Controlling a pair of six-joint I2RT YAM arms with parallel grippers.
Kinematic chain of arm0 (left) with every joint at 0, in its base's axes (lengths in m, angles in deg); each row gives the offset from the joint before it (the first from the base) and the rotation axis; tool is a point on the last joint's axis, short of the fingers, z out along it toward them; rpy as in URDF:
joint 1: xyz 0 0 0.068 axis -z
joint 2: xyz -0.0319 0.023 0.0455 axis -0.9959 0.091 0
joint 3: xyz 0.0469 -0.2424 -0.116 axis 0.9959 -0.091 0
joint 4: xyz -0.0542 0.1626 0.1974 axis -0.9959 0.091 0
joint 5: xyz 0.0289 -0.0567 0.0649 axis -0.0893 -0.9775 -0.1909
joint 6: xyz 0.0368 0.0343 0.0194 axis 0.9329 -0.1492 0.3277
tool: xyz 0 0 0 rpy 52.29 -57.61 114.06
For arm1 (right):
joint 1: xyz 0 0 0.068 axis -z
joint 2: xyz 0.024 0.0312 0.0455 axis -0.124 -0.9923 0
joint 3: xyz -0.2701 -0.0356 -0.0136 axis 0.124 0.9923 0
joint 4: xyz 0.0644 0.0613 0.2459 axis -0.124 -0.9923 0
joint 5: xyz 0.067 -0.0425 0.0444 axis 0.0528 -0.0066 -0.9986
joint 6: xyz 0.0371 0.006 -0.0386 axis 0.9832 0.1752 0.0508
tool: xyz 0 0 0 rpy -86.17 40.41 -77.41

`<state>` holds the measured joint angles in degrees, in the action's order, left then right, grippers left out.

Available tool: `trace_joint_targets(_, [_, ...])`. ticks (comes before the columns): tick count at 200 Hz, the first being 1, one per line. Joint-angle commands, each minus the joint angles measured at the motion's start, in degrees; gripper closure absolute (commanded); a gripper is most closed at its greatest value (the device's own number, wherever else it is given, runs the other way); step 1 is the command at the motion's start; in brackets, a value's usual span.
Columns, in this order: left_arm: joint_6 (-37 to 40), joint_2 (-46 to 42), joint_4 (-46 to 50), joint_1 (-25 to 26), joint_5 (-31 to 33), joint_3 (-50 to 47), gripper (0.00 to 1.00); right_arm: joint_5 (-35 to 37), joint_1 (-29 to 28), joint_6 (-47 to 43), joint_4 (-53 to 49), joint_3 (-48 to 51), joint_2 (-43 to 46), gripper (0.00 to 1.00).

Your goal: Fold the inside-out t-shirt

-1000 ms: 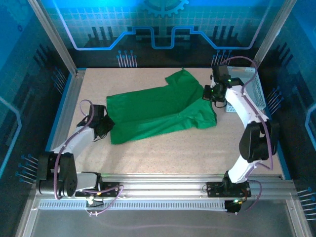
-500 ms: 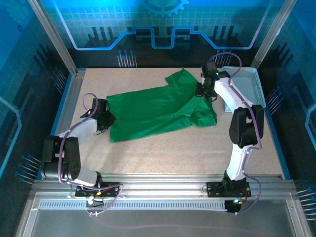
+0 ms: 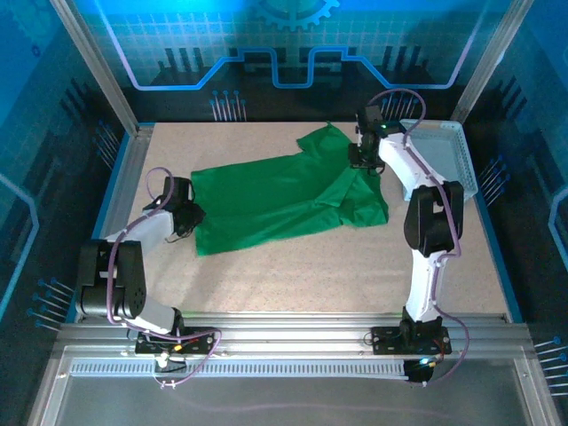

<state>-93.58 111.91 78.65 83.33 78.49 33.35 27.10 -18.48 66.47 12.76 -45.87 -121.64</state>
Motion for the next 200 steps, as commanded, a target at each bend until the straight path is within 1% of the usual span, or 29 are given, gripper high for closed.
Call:
trace_joint_targets(1, [0.4,-0.4,4.6,-0.6,0.9,2.2,0.64,2.9,-0.7,-1.6,-3.3,-2.7,-0.5,0.45])
trace_joint_targets(13, [1.4,-3.5,7.3,-0.6,1.1,2.9,0.58,5.3,-0.7,-1.8,-4.5,-1.2,1.9,0.39])
trace_joint_targets(23, [2.1,-7.1,9.3,-0.2,1.3,3.0,0.52,6.7,-0.6,-1.5,-4.1,2.7,5.5,0.36])
trace_joint_targets(38, [2.8,-13.7,11.5,1.9,1.6,2.1,0.44,4.6,0.3,-0.1,-1.7,10.9,11.6,0.36])
trace_joint_targets(47, [2.5,-16.7,12.0,3.9,0.8,1.1,0.41,1.8,1.2,1.1,0.4,17.0,15.1,0.36])
trace_joint_targets(66, [0.9,-19.6,11.4,9.5,-1.5,-1.7,0.41,-6.4,3.8,4.0,6.2,28.8,21.6,0.36])
trace_joint_targets(76, [-0.1,-19.4,9.7,12.5,-3.0,-3.5,0.41,-12.8,4.9,5.2,10.4,34.6,24.1,0.37])
trace_joint_targets(86, [-0.9,-18.3,7.0,14.8,-4.3,-5.4,0.40,-18.4,5.1,5.6,13.9,38.2,25.4,0.37])
trace_joint_targets(97, [-1.0,-15.8,3.9,15.8,-5.9,-6.9,0.41,-21.7,4.6,5.5,15.0,39.6,24.7,0.38])
trace_joint_targets(125, [-2.2,-8.8,1.0,14.5,-6.4,-7.4,0.42,-21.1,4.1,6.4,16.6,40.5,21.7,0.40])
trace_joint_targets(132, [-3.1,-7.5,0.3,13.2,-7.1,-7.7,0.42,-19.9,4.3,6.9,16.9,40.5,20.9,0.40])
trace_joint_targets(145, [-4.2,-5.4,-3.2,10.1,-10.4,-9.3,0.44,-16.8,4.7,8.0,17.1,40.4,19.3,0.40])
trace_joint_targets(155, [-4.6,-4.2,-5.2,8.4,-11.3,-10.3,0.44,-14.6,5.4,8.9,17.5,40.4,18.0,0.40])
trace_joint_targets(180, [-3.8,-1.1,-4.9,6.4,-11.0,-10.3,0.46,-10.9,7.1,10.5,17.3,39.8,14.8,0.40])
trace_joint_targets(200, [-4.6,-0.1,-3.7,4.3,-10.9,-11.0,0.46,-8.1,7.6,10.8,14.9,38.3,12.2,0.40])
